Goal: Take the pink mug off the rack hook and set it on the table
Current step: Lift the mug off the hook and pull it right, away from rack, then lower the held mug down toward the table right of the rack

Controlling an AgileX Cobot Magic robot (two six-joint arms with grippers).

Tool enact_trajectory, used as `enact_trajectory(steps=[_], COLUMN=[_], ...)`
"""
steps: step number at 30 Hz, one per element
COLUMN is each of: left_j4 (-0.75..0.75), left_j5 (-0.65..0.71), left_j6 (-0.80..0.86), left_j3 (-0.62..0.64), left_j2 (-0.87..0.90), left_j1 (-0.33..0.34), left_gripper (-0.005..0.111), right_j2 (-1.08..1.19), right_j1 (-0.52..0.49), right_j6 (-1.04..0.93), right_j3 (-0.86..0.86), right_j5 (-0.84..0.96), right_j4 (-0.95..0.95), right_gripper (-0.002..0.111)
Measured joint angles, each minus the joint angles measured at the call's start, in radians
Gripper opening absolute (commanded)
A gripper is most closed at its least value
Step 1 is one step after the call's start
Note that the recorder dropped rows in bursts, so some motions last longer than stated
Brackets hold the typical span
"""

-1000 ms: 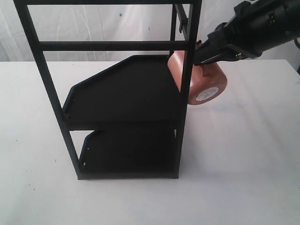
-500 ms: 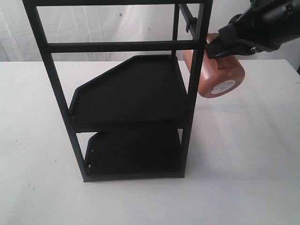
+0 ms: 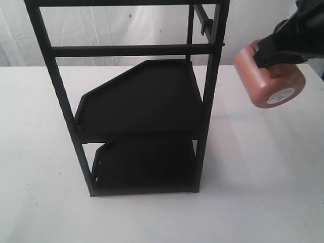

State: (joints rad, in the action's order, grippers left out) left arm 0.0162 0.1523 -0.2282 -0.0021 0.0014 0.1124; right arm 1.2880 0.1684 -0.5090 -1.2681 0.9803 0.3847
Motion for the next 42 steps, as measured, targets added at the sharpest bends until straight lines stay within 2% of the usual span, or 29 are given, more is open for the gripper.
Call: enact_trajectory(steps=[5,13,19,22,30,42], left_j4=[0.000,0.000,0.000,0.000,0.000,0.000], left_j5=[0.000,0.000,0.000,0.000,0.000,0.000], left_j6=[0.000,0.000,0.000,0.000,0.000,0.000], left_j3=[0.000,0.000,0.000,0.000,0.000,0.000], left_j2=[0.000,0.000,0.000,0.000,0.000,0.000], left_j1=[0.000,0.000,0.000,0.000,0.000,0.000], left_gripper=[0.000,0.000,0.000,0.000,0.000,0.000], right_j2=[-0.003,-0.003,-0.003,-0.003,-0.028,-0.213], right_j1=[0.000,0.000,0.007,0.041,0.208,0.316], right_j6=[0.041,0.117,0.128,0.132,0.139,0.308], right_j3=[0.036,0.307,0.475,0.541,0.667,0.871], right_j5=[-0.103,-0.611,-0.885,-1.014,-1.181,-1.347], right_j4=[-0.034,-0.036,-0.036,-0.036,-0.094,-0.101], right_gripper=[0.001,0.001,0.001,0.001,0.001,0.001])
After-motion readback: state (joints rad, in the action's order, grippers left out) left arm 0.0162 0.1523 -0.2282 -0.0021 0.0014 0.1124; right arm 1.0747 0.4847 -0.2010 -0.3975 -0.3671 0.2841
